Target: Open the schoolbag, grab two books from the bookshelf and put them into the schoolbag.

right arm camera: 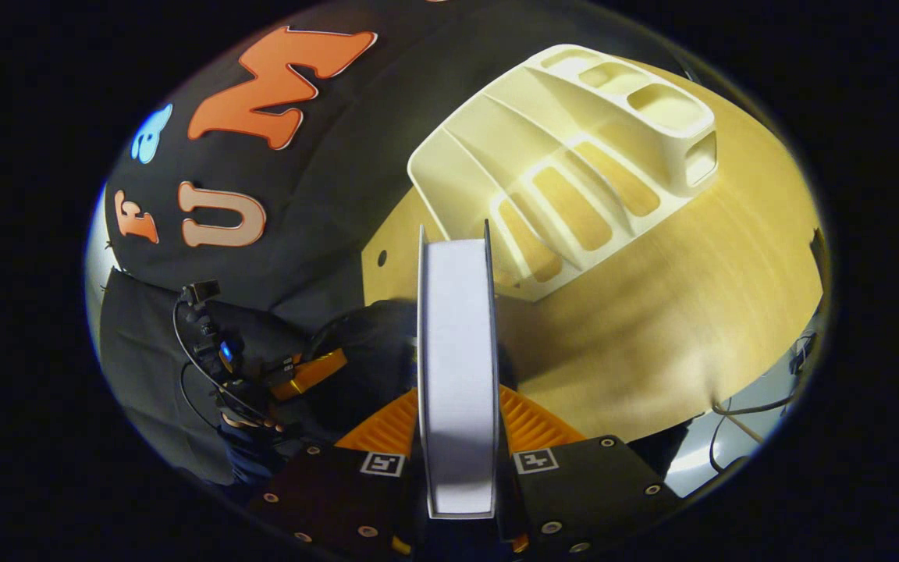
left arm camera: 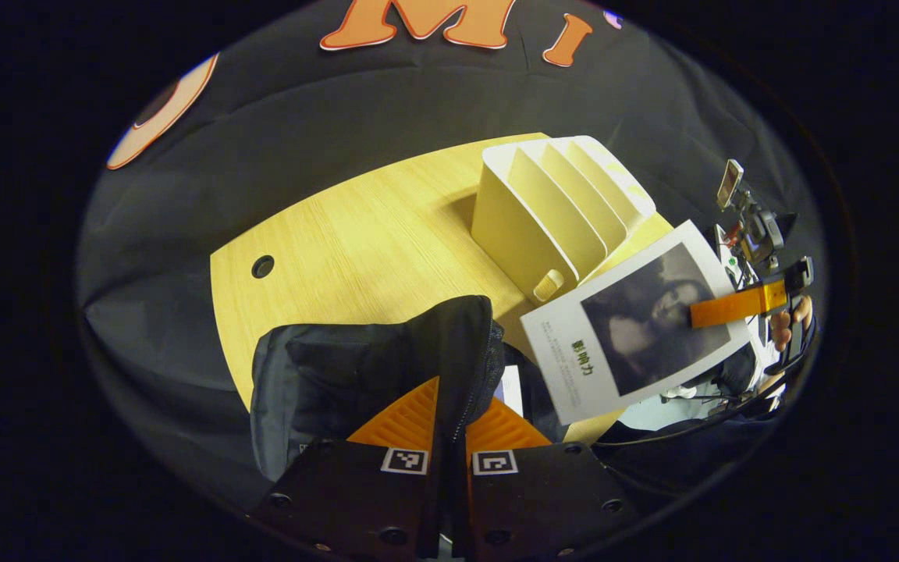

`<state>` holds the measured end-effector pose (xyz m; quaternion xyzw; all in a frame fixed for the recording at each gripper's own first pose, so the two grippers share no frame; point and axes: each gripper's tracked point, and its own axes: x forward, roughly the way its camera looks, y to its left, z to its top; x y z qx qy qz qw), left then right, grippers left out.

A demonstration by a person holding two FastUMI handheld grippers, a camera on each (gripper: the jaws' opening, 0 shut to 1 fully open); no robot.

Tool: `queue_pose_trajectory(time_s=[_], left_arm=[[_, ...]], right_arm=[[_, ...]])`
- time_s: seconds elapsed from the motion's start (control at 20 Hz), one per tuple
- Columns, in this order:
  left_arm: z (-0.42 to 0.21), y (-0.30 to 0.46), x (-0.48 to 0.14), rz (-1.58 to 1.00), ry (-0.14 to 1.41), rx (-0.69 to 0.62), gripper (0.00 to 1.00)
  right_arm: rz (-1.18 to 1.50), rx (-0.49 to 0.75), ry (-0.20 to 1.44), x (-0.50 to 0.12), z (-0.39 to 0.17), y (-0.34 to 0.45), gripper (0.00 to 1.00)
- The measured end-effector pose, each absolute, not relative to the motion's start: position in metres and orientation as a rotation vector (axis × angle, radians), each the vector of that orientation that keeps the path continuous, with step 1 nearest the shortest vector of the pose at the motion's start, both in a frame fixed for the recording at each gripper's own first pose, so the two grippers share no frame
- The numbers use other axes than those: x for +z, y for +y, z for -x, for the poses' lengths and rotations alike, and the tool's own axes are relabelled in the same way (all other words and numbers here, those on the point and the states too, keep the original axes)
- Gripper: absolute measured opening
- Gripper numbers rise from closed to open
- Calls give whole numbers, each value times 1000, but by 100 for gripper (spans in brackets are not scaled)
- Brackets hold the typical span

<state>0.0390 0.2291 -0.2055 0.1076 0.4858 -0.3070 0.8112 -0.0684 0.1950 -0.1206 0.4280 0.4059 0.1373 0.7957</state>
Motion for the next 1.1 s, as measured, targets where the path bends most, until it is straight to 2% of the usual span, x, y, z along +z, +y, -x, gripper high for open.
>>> queue_pose_trajectory(time_s=[0.4,0.8,1.1], left_arm=[[-51,229,-197,-179,1026,-596,7],[-57,213,-188,-168,1008,-573,7],[-52,190,-185,-150,1017,-583,7]], right_arm=[[-999,409,820,-152,45,272,36],[-1053,393,780,-164,10,323,36],[-1066,425,799,-186,7,353,36]])
